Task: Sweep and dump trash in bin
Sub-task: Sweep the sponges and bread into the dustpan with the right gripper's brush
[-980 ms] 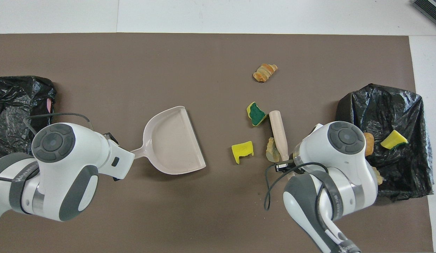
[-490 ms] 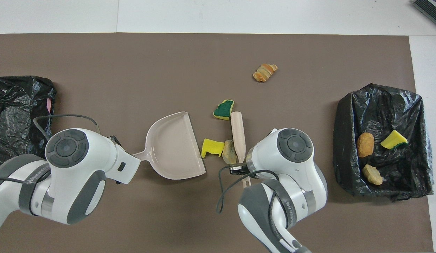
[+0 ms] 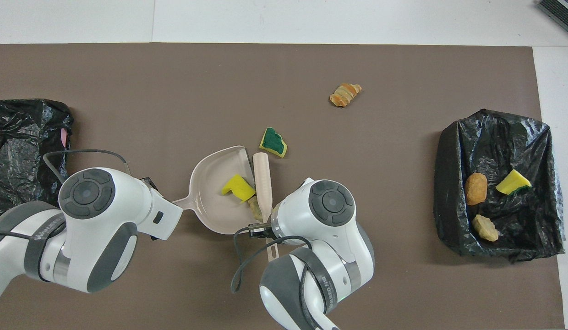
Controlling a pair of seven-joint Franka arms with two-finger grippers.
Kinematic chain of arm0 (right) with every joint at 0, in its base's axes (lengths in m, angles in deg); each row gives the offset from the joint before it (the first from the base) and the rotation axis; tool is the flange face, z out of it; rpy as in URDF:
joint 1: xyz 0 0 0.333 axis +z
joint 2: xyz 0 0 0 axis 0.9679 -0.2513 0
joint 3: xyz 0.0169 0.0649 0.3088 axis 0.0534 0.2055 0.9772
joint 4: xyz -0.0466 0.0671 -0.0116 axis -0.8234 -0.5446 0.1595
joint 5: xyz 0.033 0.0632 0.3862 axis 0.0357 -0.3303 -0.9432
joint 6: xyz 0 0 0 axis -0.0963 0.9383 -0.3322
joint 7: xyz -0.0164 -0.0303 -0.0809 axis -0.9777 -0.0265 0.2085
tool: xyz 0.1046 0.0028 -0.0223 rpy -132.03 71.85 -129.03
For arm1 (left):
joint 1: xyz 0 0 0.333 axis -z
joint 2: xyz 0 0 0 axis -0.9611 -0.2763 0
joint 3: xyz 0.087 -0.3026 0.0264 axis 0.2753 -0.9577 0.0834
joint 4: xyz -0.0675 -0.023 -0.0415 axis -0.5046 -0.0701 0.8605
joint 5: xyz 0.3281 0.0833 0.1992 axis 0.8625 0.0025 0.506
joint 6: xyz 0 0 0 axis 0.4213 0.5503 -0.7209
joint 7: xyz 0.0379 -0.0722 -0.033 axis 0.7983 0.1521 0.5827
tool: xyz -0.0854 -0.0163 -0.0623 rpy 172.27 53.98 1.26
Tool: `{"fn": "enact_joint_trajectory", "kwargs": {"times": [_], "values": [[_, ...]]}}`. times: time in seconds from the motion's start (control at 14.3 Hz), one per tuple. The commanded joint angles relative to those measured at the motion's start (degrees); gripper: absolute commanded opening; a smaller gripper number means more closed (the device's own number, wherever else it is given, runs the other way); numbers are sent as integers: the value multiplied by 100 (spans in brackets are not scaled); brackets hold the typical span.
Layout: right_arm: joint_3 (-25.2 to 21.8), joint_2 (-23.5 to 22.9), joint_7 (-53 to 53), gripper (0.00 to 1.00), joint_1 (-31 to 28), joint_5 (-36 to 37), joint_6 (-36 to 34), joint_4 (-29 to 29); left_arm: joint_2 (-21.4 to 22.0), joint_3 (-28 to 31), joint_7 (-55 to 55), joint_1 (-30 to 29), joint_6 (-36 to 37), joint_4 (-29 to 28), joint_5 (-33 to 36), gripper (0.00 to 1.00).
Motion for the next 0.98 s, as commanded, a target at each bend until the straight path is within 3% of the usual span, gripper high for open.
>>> {"fn": "enact_joint_trajectory", "kwargs": {"times": [0.0, 0.14, 0.28, 0.63, 0.77, 0.91], "values": [[-18, 185, -85, 0, -97, -242, -429, -356, 209, 57, 76, 70, -148, -229, 96, 0], [-114, 282, -67, 0, -333, 55, -966, -557, 209, 65, 76, 70, -131, -229, 96, 0], [-97, 230, -41, 0, -606, 1010, -1371, -821, 209, 66, 94, 70, -131, -229, 96, 0], [-97, 72, 379, 0, -1431, 2402, -1347, -849, 209, 57, 698, -9, -166, -229, 78, 0], [-88, -7, 1045, 0, -1967, 2824, -1329, -875, 209, 57, 805, -9, -157, -229, 43, 0], [-88, -331, 1504, 0, -2206, 3325, -1329, -1154, 209, 57, 989, -9, -166, -229, 43, 0]]}}
